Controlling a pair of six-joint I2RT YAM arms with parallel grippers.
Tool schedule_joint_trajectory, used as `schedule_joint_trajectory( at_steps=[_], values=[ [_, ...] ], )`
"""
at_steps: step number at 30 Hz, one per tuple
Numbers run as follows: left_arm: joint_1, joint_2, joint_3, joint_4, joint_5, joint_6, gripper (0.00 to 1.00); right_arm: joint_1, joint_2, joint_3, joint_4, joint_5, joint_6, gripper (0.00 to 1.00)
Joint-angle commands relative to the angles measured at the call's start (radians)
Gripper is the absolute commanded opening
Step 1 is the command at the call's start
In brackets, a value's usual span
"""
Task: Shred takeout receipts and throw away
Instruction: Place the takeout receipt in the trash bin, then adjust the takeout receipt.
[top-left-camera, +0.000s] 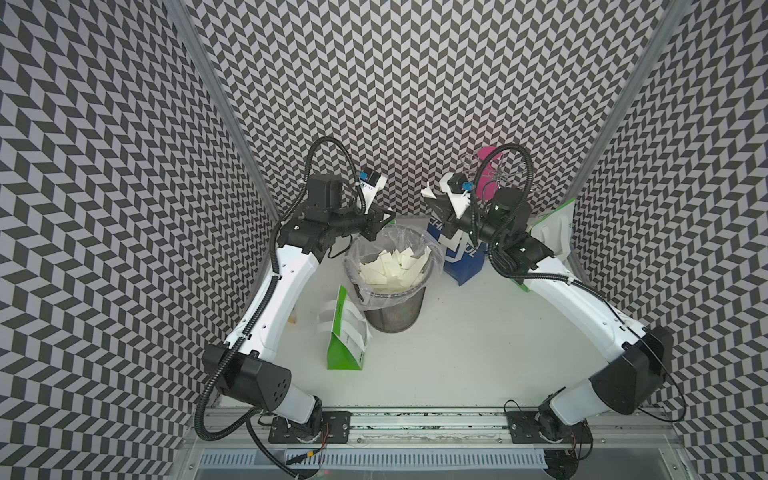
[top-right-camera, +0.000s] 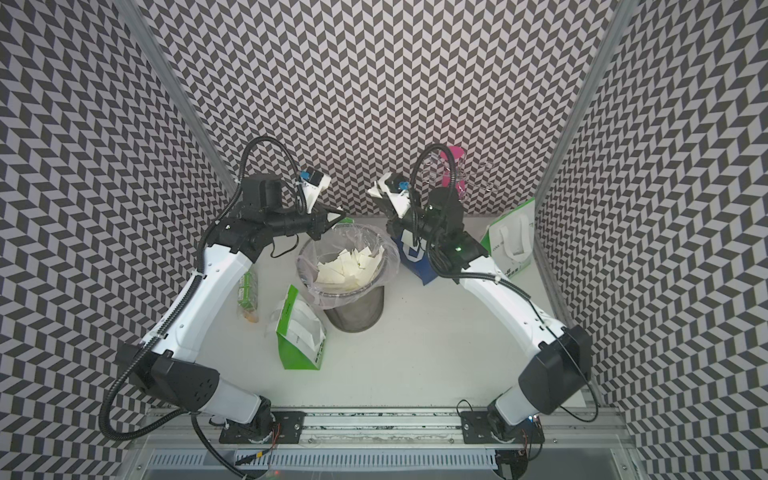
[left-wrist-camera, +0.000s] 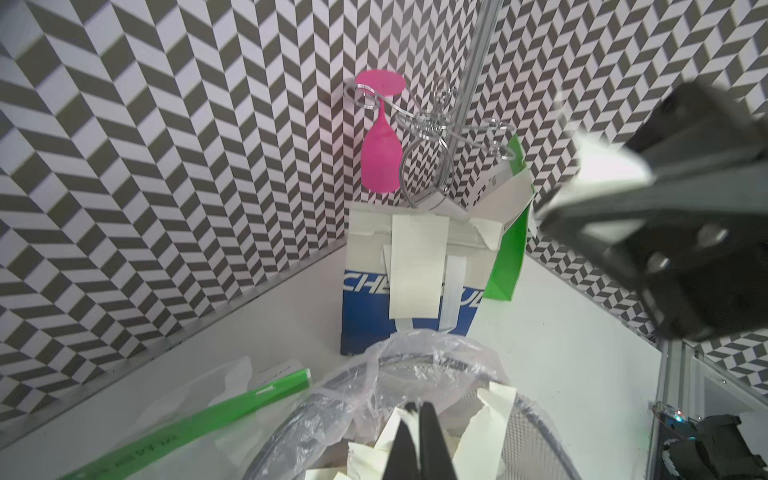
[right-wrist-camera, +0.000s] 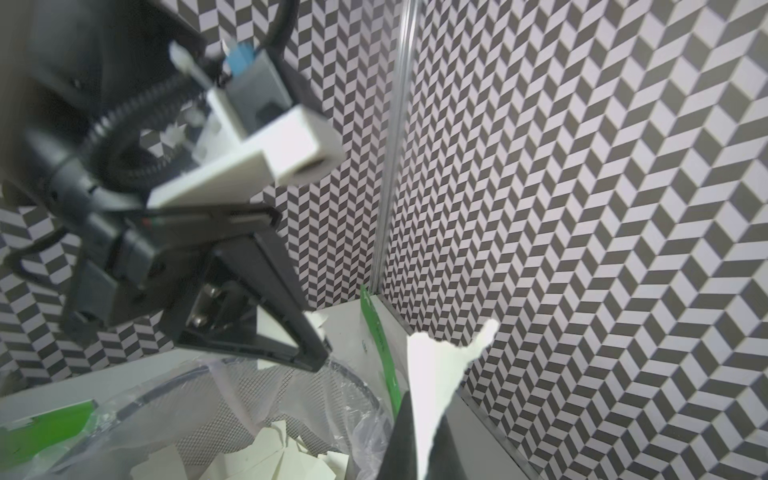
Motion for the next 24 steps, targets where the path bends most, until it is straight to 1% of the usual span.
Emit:
schedule_joint_trajectory(
  at_steps=[1, 2, 5, 7, 8, 11, 13, 15, 18, 21, 24],
  values=[
    [-0.009, -0.005, -0.048, -0.027, 0.045, 0.036, 0.0, -0.002, -0.023, -0.021, 0.091, -0.092, 0.101, 0.0],
    [-0.011, -0.009, -0.063, -0.013, 0.069, 0.035, 0.03, -0.004, -0.018, -0.027, 0.108, -0.139, 0.148, 0.0],
    [-0.014, -0.009, -0.069, 0.001, 0.095, 0.039, 0.25, -0.002, -0.016, -0.087, 0.264, -0.261, 0.352, 0.0],
    [-0.014, -0.016, -0.076, 0.018, 0.1, 0.049, 0.35, -0.001, -0.013, -0.121, 0.372, -0.306, 0.482, 0.0],
    [-0.014, -0.022, -0.086, 0.034, 0.11, 0.052, 0.42, -0.001, -0.012, -0.137, 0.425, -0.318, 0.547, 0.0],
    [-0.014, -0.058, -0.139, 0.128, 0.16, 0.036, 0.56, 0.004, -0.012, -0.179, 0.558, -0.313, 0.713, 0.0],
    [-0.014, -0.093, -0.201, 0.235, 0.212, 0.006, 0.6, 0.008, -0.01, -0.201, 0.638, -0.297, 0.813, 0.0],
    [-0.016, -0.134, -0.272, 0.37, 0.266, -0.052, 0.65, 0.018, -0.009, -0.228, 0.72, -0.27, 0.916, 0.0],
    [-0.03, -0.173, -0.349, 0.545, 0.321, -0.117, 0.68, 0.037, 0.0, -0.25, 0.818, -0.249, 1.033, 0.0],
    [-0.048, -0.165, -0.355, 0.622, 0.347, -0.157, 0.68, 0.053, 0.02, -0.258, 0.894, -0.247, 1.126, 0.0],
    [-0.076, -0.146, -0.339, 0.664, 0.359, -0.173, 0.68, 0.067, 0.034, -0.261, 0.935, -0.251, 1.164, 0.0]
  ],
)
